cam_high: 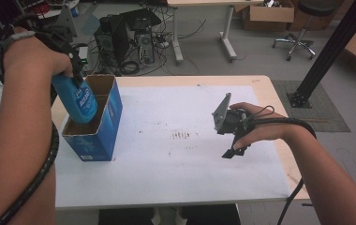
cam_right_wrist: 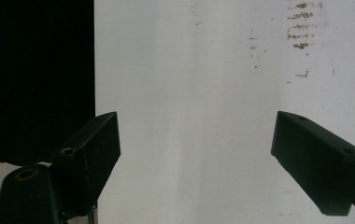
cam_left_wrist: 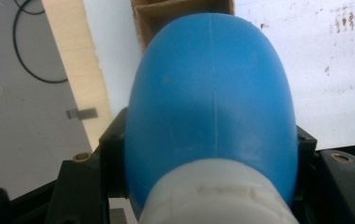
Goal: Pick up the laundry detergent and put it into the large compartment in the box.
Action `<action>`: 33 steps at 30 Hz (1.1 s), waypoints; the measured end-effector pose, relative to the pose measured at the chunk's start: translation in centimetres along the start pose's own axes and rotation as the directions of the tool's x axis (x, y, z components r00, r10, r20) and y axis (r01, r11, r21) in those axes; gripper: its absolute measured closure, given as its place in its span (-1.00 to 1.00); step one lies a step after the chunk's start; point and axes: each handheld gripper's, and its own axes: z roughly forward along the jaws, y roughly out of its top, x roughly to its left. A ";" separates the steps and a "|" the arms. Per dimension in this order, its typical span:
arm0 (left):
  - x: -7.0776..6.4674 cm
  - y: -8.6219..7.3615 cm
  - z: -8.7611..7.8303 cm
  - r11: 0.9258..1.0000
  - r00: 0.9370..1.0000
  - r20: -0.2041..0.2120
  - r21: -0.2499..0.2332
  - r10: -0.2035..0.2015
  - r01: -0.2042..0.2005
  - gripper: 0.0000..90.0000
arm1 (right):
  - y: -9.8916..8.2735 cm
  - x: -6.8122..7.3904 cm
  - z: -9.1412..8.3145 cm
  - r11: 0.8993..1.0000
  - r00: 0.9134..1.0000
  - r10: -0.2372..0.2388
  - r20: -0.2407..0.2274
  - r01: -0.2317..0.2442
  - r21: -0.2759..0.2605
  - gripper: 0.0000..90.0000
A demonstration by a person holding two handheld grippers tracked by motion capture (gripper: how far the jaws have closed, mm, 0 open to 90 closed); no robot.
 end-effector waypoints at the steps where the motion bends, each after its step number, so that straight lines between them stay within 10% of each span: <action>1: 0.0 0.0 0.4 1.000 1.000 0.001 0.003 0.002 -0.002 -0.14 | 0.0 0.0 0.0 1.000 1.000 -0.002 -0.001 0.002 -0.001 -0.65; 33: 0.3 1.0 10.6 0.997 0.999 0.032 0.071 0.005 -0.008 -0.15 | -0.2 0.2 0.0 1.000 1.000 0.003 -0.001 -0.003 -0.007 -0.65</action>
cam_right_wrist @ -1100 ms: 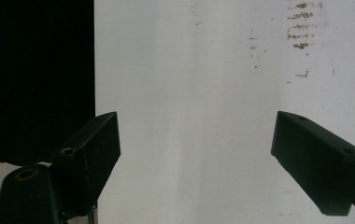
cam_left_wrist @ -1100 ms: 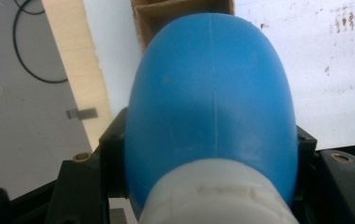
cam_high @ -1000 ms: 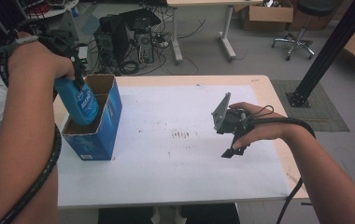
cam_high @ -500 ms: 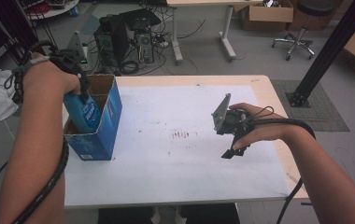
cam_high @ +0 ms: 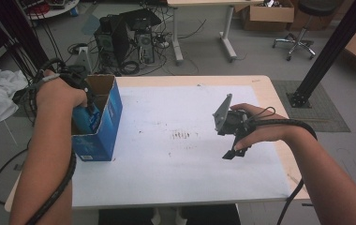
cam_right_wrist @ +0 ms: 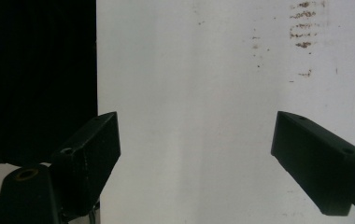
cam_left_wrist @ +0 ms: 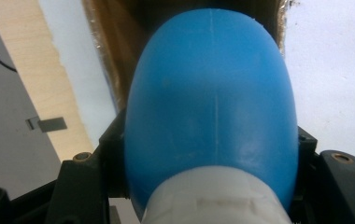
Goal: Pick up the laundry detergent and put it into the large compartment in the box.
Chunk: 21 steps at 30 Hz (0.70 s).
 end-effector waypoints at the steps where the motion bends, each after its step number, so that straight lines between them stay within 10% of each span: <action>1: -0.1 0.1 0.3 1.000 1.000 0.002 -0.004 -0.001 0.001 -0.15 | 0.0 0.0 0.0 1.000 1.000 -0.002 0.001 0.002 -0.001 -0.65; 21: 0.1 0.7 4.6 1.000 1.000 -0.020 0.016 0.010 -0.009 -0.15 | -0.1 0.0 0.3 1.000 1.000 0.001 0.001 -0.001 0.002 -0.65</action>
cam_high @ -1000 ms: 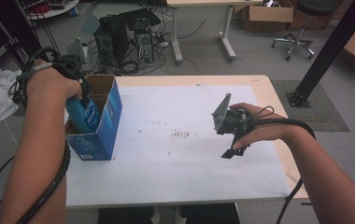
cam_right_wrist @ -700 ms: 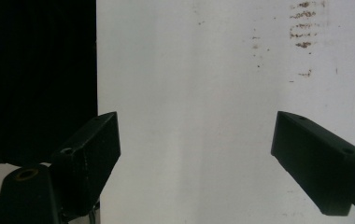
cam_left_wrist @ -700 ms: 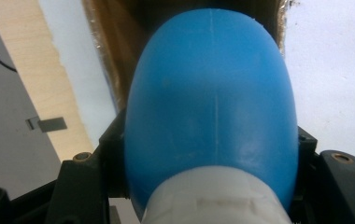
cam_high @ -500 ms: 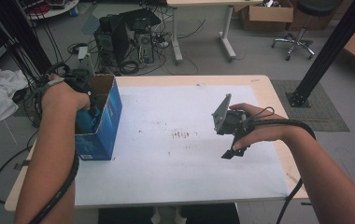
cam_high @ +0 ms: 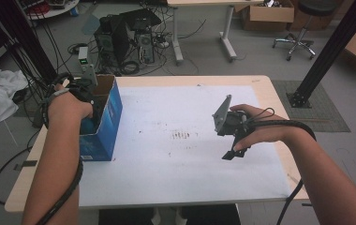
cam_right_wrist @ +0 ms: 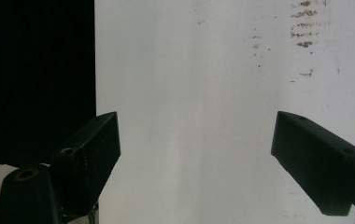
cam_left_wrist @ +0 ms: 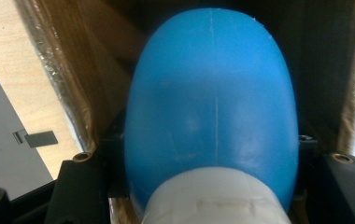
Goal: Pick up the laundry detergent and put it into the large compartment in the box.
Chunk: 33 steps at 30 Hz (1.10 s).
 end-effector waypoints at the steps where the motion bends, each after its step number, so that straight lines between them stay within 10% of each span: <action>1: 0.0 0.0 0.1 1.000 1.000 -0.006 -0.015 0.004 -0.004 -0.15 | 0.0 0.0 0.0 1.000 1.000 0.001 0.000 -0.001 0.000 -0.65; 33: 0.0 0.0 1.1 0.999 0.999 -0.015 -0.011 -0.050 0.050 -0.15 | -0.4 0.3 -0.3 1.000 1.000 0.003 0.008 -0.003 0.007 -0.65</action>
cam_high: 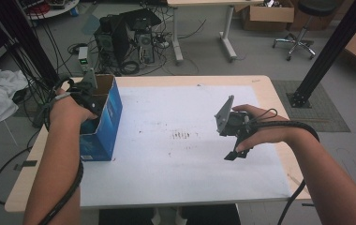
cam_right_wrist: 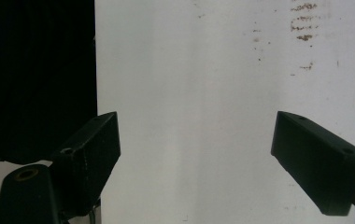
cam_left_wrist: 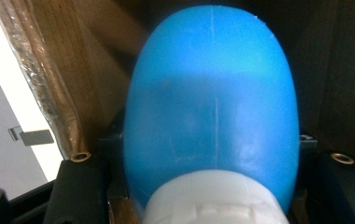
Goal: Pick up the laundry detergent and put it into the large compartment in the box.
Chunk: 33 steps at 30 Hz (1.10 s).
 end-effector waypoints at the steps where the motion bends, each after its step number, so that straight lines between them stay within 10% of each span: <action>1: 0.0 0.0 0.0 1.000 1.000 0.001 -0.002 0.002 -0.002 -0.16 | 0.0 0.0 0.0 1.000 1.000 0.000 -0.001 0.000 0.000 -0.65; 33: -0.2 -0.8 -2.8 0.998 1.000 -0.011 -0.057 0.021 -0.022 -0.42 | 0.7 0.0 0.4 1.000 1.000 -0.011 -0.003 0.011 -0.001 -0.65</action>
